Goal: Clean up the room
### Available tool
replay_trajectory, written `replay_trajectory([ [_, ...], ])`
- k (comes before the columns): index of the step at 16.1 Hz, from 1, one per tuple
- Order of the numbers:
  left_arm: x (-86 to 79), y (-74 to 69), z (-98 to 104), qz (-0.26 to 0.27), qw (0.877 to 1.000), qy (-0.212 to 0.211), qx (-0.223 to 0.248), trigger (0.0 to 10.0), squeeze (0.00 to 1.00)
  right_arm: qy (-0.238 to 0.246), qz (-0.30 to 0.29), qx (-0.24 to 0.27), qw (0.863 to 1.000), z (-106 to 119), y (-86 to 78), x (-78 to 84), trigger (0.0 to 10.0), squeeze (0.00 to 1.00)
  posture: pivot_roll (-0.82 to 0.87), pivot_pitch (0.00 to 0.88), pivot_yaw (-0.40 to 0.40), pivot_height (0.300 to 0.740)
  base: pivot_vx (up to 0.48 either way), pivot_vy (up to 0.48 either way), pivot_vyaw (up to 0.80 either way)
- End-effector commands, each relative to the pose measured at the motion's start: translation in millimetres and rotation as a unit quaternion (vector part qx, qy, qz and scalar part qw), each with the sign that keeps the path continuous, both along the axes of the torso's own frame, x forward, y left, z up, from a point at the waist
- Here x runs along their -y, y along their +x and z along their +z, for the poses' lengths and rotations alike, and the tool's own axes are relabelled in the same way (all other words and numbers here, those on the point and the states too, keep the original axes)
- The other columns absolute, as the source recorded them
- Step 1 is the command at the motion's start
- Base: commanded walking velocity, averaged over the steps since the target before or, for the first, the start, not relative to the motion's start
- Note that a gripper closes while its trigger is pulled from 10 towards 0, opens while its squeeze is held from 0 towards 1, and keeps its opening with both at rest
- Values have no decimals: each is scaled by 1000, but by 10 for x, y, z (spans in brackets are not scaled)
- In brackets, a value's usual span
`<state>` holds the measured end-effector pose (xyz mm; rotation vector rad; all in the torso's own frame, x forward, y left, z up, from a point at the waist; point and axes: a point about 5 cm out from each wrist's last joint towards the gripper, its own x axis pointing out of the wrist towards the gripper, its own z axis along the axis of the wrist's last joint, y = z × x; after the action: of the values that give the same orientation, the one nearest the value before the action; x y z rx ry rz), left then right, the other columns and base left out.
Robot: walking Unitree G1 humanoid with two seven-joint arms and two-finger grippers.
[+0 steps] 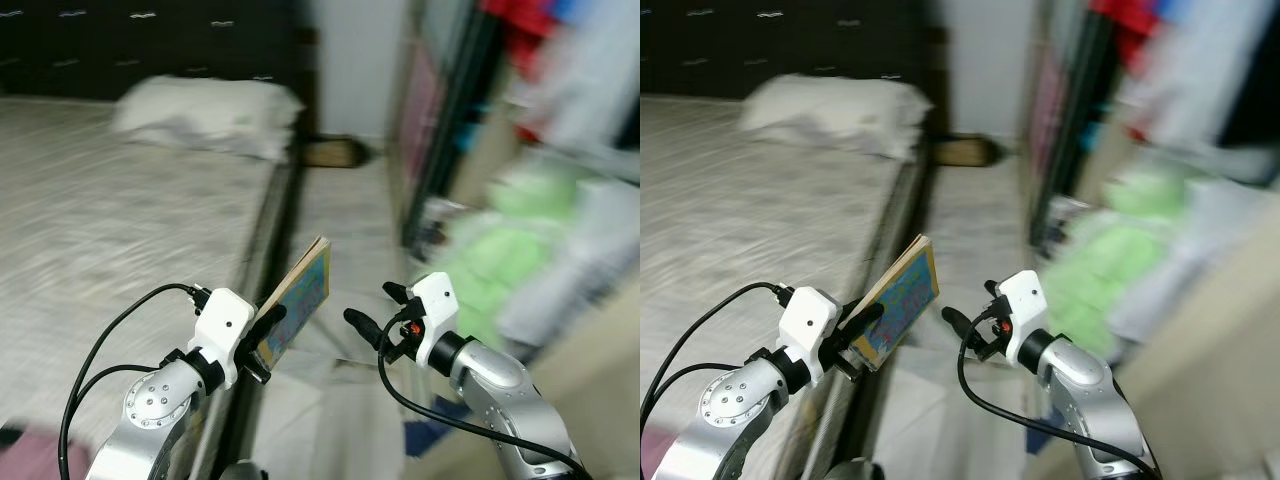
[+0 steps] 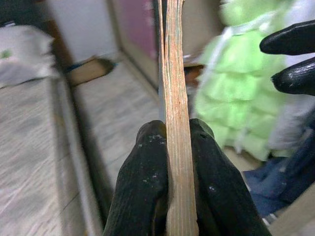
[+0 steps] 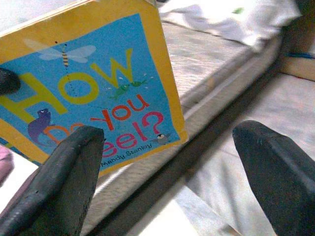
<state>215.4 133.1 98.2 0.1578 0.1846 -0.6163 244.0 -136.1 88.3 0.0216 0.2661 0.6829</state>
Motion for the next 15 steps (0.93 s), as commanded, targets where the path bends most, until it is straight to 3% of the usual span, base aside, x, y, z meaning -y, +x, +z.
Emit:
replay_trajectory([
  [1, -8, 29, 55, 18, 1000, -3, 16, 10000, 0, 1, 3, 15, 1000, 59, 33, -14, 10000, 0, -39, 8, -1, 740, 0, 0, 800],
  [4, -68, 71, 8, 89, 996, 5, 14, 10000, 0, 0, -41, 52, 998, 166, 193, 2, 10000, 0, -39, 10, 2, 740, 0, 0, 800],
  [7, -124, 95, -31, 171, 985, -27, -9, 10000, 0, 2, -74, 72, 995, 216, 275, -13, 10000, 0, -32, 9, 2, 740, 0, 0, 800],
  [15, -123, 168, 27, 208, 977, -45, -2, 10000, 0, -1, -162, 105, 981, 262, 385, 93, 10000, 0, -30, 2, 12, 740, 0, 0, 800],
])
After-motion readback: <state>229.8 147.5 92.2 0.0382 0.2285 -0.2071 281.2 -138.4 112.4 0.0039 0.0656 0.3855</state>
